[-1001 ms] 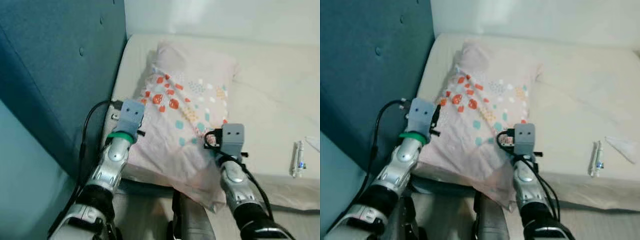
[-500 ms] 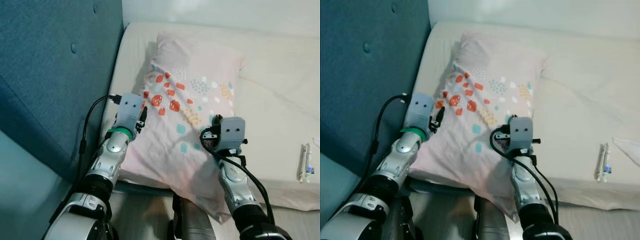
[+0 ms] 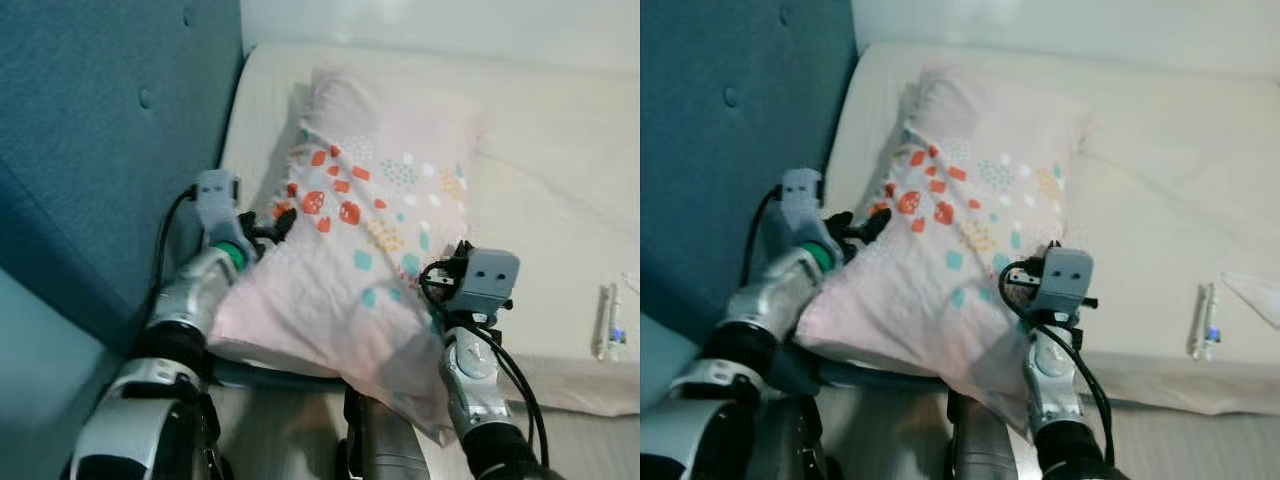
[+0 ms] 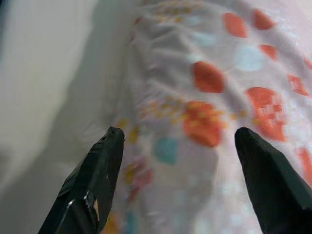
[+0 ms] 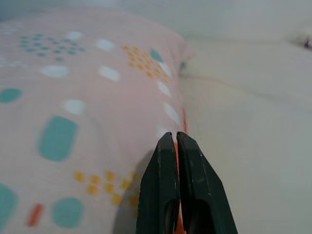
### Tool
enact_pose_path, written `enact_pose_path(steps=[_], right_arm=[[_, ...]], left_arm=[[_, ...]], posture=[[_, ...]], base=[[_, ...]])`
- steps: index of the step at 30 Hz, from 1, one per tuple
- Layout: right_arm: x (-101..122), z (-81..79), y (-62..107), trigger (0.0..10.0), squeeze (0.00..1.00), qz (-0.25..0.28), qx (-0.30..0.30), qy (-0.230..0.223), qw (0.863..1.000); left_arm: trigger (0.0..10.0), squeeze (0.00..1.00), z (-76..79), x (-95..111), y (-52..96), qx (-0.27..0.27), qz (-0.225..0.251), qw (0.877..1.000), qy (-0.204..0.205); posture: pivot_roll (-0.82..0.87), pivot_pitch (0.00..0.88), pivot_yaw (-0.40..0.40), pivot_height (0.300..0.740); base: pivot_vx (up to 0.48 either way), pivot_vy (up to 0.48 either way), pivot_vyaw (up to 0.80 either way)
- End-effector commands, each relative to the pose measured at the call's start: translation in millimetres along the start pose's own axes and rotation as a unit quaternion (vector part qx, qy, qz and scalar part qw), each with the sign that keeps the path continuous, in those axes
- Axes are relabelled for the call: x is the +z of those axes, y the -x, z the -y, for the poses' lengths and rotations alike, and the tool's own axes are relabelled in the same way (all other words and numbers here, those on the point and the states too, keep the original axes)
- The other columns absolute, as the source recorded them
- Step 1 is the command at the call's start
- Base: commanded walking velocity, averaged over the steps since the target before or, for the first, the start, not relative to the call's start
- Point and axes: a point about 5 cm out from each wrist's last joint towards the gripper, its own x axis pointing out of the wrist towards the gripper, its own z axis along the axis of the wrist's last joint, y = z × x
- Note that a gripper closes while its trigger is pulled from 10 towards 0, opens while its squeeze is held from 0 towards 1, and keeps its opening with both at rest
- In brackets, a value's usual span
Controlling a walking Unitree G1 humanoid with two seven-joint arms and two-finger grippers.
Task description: Clean up the room
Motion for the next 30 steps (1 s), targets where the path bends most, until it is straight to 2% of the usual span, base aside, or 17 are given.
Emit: enact_pose_path(steps=[1, 4, 6, 8, 9, 11, 14, 16, 19, 20, 22, 23, 24, 26, 27, 29, 30], right_arm=[[-9.6, 2.3, 6.0, 10.0, 0.00, -0.030, -0.014, -0.027, 0.999], [-10.8, 2.1, 6.7, 10.0, 0.00, -0.034, -0.016, -0.034, 0.999], [-14.8, 1.2, 7.3, 10.0, 0.00, -0.049, -0.019, -0.041, 0.998], [-22.9, 1.0, 7.6, 10.0, 0.00, -0.078, -0.027, -0.054, 0.995], [-22.9, 1.0, 7.6, 10.0, 0.00, -0.078, -0.027, -0.054, 0.995], [-34.9, 2.2, 8.2, 10.0, 0.00, -0.127, -0.040, -0.091, 0.987], [-38.9, 2.6, 9.0, 10.0, 0.00, -0.144, -0.043, -0.102, 0.983], [-48.6, 4.5, 12.2, 10.0, 0.00, -0.182, -0.052, -0.145, 0.971], [-49.2, 4.5, 12.6, 10.0, 0.00, -0.184, -0.049, -0.148, 0.970], [-48.5, 4.2, 12.4, 10.0, 1.00, -0.180, -0.041, -0.141, 0.973], [-46.3, 3.4, 11.8, 10.0, 1.00, -0.171, -0.029, -0.135, 0.975], [-44.0, 3.9, 11.0, 10.0, 1.00, -0.163, -0.024, -0.130, 0.978], [-44.0, 3.9, 11.0, 10.0, 1.00, -0.163, -0.024, -0.130, 0.978], [-42.2, 7.1, 10.2, 10.0, 1.00, -0.154, -0.025, -0.133, 0.979], [-42.2, 7.1, 10.2, 10.0, 1.00, -0.154, -0.025, -0.133, 0.979], [-45.2, 9.6, 11.8, 10.0, 1.00, -0.162, -0.027, -0.148, 0.975], [-45.2, 9.6, 11.8, 10.0, 1.00, -0.162, -0.027, -0.148, 0.975]], left_arm=[[10.0, 1.00, -9.3, -18.2, 5.8, -0.008, -0.041, 0.998, 0.047], [10.0, 1.00, -10.7, -21.0, 7.1, -0.011, -0.049, 0.997, 0.056], [10.0, 1.00, -9.8, -28.6, 8.3, -0.025, -0.067, 0.995, 0.076], [10.0, 1.00, -1.9, -46.1, 6.7, -0.036, -0.095, 0.992, 0.076], [10.0, 1.00, -1.9, -46.1, 6.7, -0.036, -0.095, 0.992, 0.076], [10.0, 1.00, 8.9, -67.2, 4.9, -0.044, -0.131, 0.988, 0.074], [10.0, 1.00, 13.0, -72.0, 4.6, -0.053, -0.141, 0.986, 0.076], [10.0, 1.00, 37.9, -93.7, 3.5, -0.108, -0.187, 0.974, 0.068], [10.0, 1.00, 42.3, -97.1, 3.5, -0.117, -0.195, 0.972, 0.066], [10.0, 1.00, 45.7, -99.7, 3.5, -0.122, -0.201, 0.970, 0.064], [10.0, 1.00, 49.0, -102.8, 3.5, -0.123, -0.206, 0.969, 0.062], [10.0, 0.94, 52.1, -105.0, 3.5, -0.125, -0.211, 0.967, 0.065], [10.0, 0.94, 52.1, -105.0, 3.5, -0.125, -0.211, 0.967, 0.065], [10.0, 0.60, 58.5, -107.4, 2.8, -0.134, -0.217, 0.964, 0.076], [10.0, 0.60, 58.5, -107.4, 2.8, -0.134, -0.217, 0.964, 0.076], [10.0, 0.08, 64.3, -108.7, 1.9, -0.144, -0.221, 0.961, 0.084], [10.0, 0.08, 64.3, -108.7, 1.9, -0.144, -0.221, 0.961, 0.084]], posture=[[-0.14, 0.145, 0.041, 0.596], [-0.14, 0.145, 0.041, 0.596], [-0.14, 0.148, 0.042, 0.596], [-0.13, 0.165, 0.043, 0.596], [-0.13, 0.165, 0.043, 0.596], [-0.13, 0.176, 0.044, 0.596], [-0.13, 0.179, 0.044, 0.596], [-0.12, 0.190, 0.044, 0.596], [-0.12, 0.190, 0.044, 0.596], [-0.12, 0.193, 0.045, 0.596], [-0.13, 0.195, 0.046, 0.596], [-0.13, 0.195, 0.046, 0.596], [-0.13, 0.195, 0.046, 0.596], [-0.13, 0.195, 0.046, 0.596], [-0.13, 0.195, 0.046, 0.596], [-0.14, 0.194, 0.049, 0.596], [-0.14, 0.194, 0.049, 0.596]], base=[[0.000, 0.000, 0.00], [0.000, 0.000, 0.00], [0.000, 0.000, 0.00], [0.000, 0.000, 0.00], [0.000, 0.000, 0.00], [0.000, 0.000, 0.00], [0.000, 0.000, 0.00], [0.000, 0.000, 0.00], [0.000, 0.000, 0.00], [0.000, 0.000, 0.00], [0.000, 0.000, 0.00], [0.000, 0.000, 0.00], [0.000, 0.000, 0.00], [0.000, 0.000, 0.00], [0.000, 0.000, 0.00], [0.000, 0.000, 0.00], [0.000, 0.000, 0.00]])
